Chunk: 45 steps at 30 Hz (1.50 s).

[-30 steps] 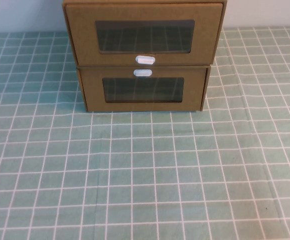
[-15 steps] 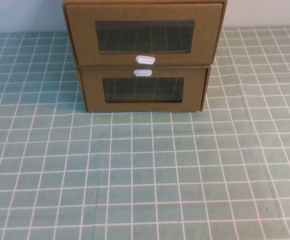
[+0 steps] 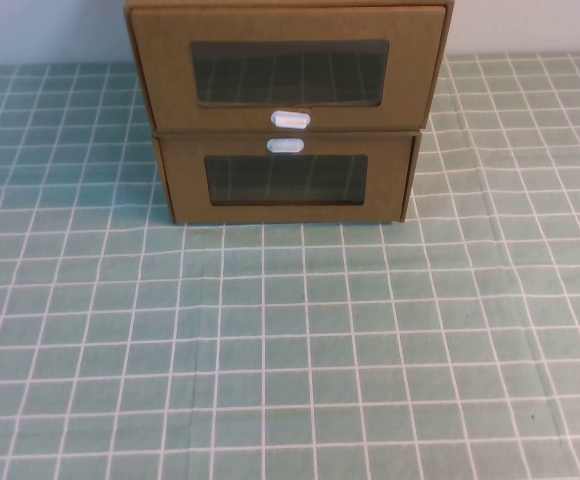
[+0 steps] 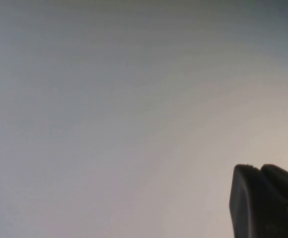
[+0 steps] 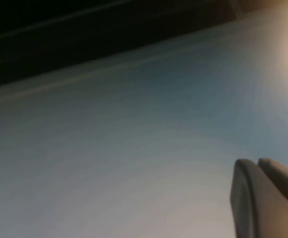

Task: Open the shoe box
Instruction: 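Pull the top drawer of the cardboard box fully open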

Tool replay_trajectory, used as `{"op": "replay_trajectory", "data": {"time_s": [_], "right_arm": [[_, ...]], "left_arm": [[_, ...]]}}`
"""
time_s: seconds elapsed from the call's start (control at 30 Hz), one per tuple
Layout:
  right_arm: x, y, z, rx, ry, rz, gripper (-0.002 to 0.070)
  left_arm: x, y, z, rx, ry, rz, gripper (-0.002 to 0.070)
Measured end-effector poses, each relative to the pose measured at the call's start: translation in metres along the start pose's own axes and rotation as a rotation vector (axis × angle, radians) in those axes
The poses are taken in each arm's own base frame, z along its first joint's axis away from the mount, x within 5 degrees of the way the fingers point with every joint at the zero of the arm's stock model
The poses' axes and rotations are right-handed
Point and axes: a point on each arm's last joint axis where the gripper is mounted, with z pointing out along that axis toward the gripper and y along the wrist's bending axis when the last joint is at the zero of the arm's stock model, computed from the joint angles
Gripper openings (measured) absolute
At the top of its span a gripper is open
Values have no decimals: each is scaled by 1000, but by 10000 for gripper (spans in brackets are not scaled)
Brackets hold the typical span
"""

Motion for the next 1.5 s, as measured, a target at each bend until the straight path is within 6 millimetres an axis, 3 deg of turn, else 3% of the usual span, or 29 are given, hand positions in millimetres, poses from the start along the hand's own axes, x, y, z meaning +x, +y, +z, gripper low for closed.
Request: {"op": "replay_trajectory", "data": {"time_s": [0.17,0.33,0.47,0.57,0.67,0.8,1.1,1.27,1.5], "right_arm": [[-15,3,54,-3,-8,110,-13],[-12,1,104,76,181,183,-13],[10,-6,132,203,477,192,-13],[34,-14,144,286,675,189,-13],[63,-24,145,325,846,91,-13],[92,-34,145,318,977,-37,-13],[168,-50,124,396,1380,27,-13],[209,-39,114,161,1559,-12,-13],[259,-1,100,-251,1681,-28,-13]], "left_arm": [[-41,-6,24,-3,-82,44,-5],[-63,-13,70,-14,53,15,-5],[-63,-20,111,7,302,25,-5],[-41,-24,142,16,555,20,-5],[-13,-24,163,16,743,21,-5],[20,-21,181,-10,826,-26,-5],[73,-18,192,-93,959,-208,-5],[94,-15,196,-136,988,-261,-5],[133,-14,216,-121,1114,-247,-5]]}}
